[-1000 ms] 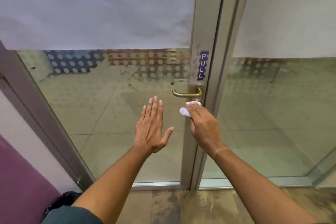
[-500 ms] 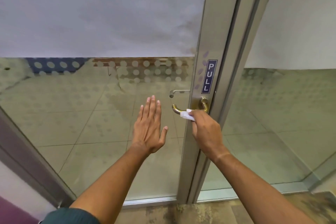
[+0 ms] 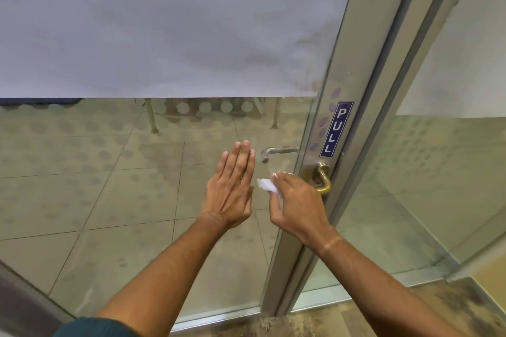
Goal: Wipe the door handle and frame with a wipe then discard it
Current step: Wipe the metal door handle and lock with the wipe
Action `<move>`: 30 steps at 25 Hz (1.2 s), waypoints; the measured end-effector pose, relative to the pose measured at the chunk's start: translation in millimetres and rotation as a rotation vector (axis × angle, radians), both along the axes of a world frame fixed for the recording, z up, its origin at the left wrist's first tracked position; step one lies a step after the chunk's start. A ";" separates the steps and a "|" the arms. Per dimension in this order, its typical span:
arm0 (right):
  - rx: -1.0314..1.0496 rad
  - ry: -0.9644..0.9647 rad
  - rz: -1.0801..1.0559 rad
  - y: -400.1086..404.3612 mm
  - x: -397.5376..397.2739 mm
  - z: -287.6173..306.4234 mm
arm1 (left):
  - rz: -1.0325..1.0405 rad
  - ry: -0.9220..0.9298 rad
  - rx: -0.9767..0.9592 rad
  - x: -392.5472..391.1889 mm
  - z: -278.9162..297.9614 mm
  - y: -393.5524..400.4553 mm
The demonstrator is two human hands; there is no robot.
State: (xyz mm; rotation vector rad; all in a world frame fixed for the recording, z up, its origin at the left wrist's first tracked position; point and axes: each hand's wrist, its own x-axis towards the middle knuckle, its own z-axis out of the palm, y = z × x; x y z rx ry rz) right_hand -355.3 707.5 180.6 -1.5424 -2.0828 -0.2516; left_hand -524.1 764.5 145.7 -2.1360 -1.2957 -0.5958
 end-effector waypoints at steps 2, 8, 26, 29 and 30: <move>-0.005 -0.014 -0.007 -2.7 1.2 -7.2 | -0.020 -0.013 0.035 -0.1 -3.3 3.9; 0.032 0.083 -0.072 11.7 -4.0 -3.5 | -0.068 -0.135 0.104 10.2 6.8 7.3; 0.172 0.076 0.055 -4.9 32.8 -27.0 | -0.093 -0.191 0.244 36.0 65.0 31.6; 0.174 0.096 0.041 2.1 33.2 -21.2 | -0.087 -0.190 0.255 38.0 64.7 35.3; 0.179 0.081 0.017 4.1 32.5 -21.1 | -0.073 -0.188 0.260 39.4 63.7 36.8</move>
